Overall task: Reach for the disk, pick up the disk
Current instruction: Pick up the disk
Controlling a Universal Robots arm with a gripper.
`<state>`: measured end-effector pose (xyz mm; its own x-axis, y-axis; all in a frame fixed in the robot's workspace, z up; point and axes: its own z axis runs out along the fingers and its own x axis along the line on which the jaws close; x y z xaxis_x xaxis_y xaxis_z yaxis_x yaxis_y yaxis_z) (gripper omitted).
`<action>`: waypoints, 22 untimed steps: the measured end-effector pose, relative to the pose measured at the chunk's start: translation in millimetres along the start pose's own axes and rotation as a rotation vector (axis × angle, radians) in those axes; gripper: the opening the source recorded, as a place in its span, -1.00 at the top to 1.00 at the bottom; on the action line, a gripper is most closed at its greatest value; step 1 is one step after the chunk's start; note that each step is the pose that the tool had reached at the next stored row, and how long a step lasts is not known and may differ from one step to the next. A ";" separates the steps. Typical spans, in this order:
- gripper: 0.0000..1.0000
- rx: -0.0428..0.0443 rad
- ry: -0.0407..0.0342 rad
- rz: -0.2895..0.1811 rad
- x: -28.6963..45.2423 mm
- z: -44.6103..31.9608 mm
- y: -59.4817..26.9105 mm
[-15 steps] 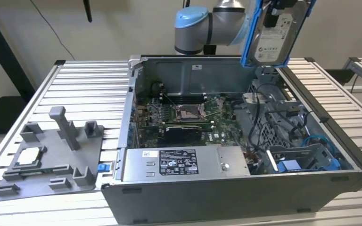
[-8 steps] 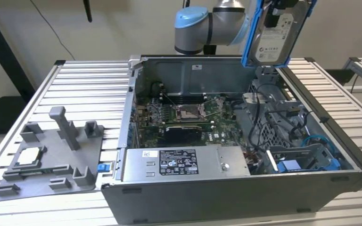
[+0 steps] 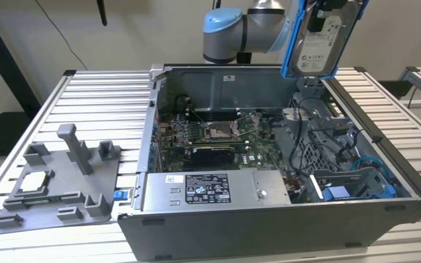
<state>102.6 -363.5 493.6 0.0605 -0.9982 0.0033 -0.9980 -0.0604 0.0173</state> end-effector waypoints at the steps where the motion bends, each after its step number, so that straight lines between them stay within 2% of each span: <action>1: 1.00 0.0000 0.0002 0.000 0.6 0.0 0.0; 4: 1.00 0.0000 0.0001 0.000 4.3 0.0 0.2; 11: 1.00 0.0000 0.0000 0.000 20.1 0.1 1.2; 14: 1.00 0.0002 -0.0022 0.000 24.4 -0.5 1.5; 16: 1.00 0.0002 -0.0027 0.000 24.9 -5.4 1.6; 22: 1.00 0.0002 -0.0029 0.000 25.5 -28.8 2.0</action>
<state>102.7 -389.0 522.5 0.0604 -0.9982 0.0004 -0.9980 -0.0604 0.0171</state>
